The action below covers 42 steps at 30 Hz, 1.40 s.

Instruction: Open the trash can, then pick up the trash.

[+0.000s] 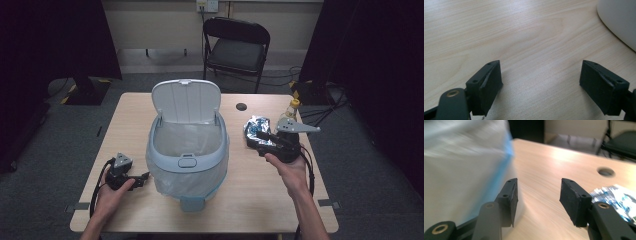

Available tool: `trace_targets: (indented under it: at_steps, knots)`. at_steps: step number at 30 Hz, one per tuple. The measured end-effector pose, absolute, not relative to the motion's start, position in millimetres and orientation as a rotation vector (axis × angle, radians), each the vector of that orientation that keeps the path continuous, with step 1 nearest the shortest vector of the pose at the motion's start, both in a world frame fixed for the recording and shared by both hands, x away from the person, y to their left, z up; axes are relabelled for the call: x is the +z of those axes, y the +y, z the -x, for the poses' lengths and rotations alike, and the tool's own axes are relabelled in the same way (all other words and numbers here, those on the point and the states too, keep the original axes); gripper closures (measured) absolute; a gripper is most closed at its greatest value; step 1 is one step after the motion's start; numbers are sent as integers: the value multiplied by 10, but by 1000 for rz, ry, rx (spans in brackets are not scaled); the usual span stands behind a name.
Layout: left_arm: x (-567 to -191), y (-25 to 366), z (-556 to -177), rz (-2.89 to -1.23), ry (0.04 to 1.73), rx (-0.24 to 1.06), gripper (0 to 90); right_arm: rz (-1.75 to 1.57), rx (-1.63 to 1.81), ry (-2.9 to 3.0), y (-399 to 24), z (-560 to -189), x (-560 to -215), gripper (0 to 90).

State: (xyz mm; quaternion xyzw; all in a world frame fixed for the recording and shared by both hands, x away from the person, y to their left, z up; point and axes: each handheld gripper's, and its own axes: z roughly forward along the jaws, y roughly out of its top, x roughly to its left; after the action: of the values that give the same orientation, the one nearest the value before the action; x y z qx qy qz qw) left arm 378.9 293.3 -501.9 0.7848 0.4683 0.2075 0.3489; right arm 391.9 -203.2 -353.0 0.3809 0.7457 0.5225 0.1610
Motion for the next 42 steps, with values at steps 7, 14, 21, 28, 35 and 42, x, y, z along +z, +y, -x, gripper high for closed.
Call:
trace_targets:
  at_steps: [7,14,21,28,35,42]
  knots:
    - [-5019,2933,-3788,-2034,1214,538,175,-1221,1325,2158,-2120,-4203,-3943,434]
    - [-5019,2934,-3789,-2034,1213,538,175,-1319,1254,2153,-2262,-4392,-4220,392]
    - [-5019,2934,-3789,-2034,1214,537,175,-1374,1136,2125,-2353,-4526,-4368,377]
    - [-5019,2934,-3789,-2034,1213,536,175,-1470,1027,2087,-2466,-4690,-4562,415]
    - [-5019,2933,-3788,-2034,1214,537,175,-1518,996,2061,-2535,-4750,-4685,414]
    - [-5020,2933,-3789,-2034,1213,538,175,-1602,1006,2028,-2633,-4833,-4810,428]
